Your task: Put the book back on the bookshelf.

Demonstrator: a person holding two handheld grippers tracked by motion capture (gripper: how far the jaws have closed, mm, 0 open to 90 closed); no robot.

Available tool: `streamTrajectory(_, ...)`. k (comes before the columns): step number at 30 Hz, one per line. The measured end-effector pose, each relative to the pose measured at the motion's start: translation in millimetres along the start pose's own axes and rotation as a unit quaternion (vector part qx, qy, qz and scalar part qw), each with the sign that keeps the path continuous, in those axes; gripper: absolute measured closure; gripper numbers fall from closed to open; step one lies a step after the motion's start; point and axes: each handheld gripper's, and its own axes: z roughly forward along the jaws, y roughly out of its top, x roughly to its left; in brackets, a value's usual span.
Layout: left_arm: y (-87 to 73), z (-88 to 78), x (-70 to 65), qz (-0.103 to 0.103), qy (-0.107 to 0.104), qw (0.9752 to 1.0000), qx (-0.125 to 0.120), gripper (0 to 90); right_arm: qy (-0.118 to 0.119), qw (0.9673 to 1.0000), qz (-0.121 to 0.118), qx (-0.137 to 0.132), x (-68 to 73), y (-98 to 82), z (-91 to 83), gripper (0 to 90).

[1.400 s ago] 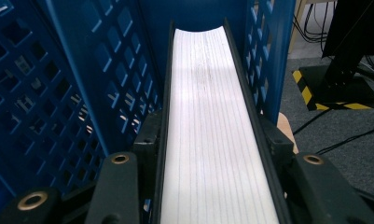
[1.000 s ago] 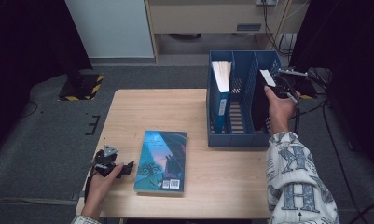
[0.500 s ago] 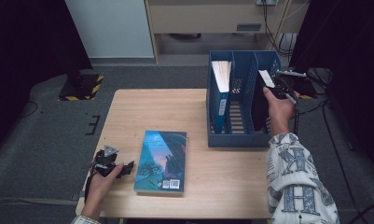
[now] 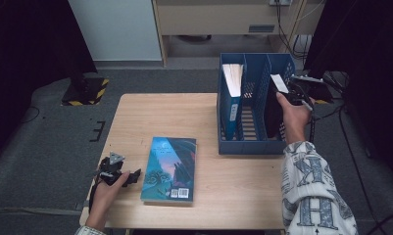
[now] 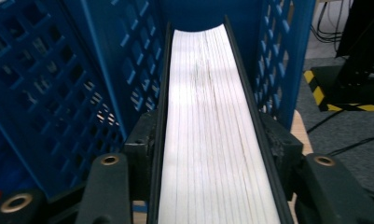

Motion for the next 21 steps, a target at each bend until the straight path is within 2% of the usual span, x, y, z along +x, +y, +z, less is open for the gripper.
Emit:
streamTrajectory(3, 0.0, 0.0, 0.0, 0.000, 0.000, 1.0000, 0.000, 0.0, 0.007, 1.0000, 0.000, -0.004, 1.3, 0.5, -2.1, 44.2)
streamTrajectory(11, 0.0, 0.0, -0.2, 0.000, 0.000, 1.0000, 0.000, 0.0, 0.030, 0.9991, 0.023, -0.019, -0.7, -0.6, -10.1, 39.0)
streamTrajectory(15, 0.0, 0.1, -0.4, 0.000, 0.000, 1.0000, 0.000, 0.0, 0.035, 0.9986, 0.034, -0.021, -3.4, -3.5, -11.6, 36.4)
streamTrajectory(21, 0.1, 0.1, -0.7, -0.001, 0.000, 1.0000, 0.000, 0.0, 0.038, 0.9982, 0.038, -0.027, -5.7, -3.4, -15.9, 30.3)
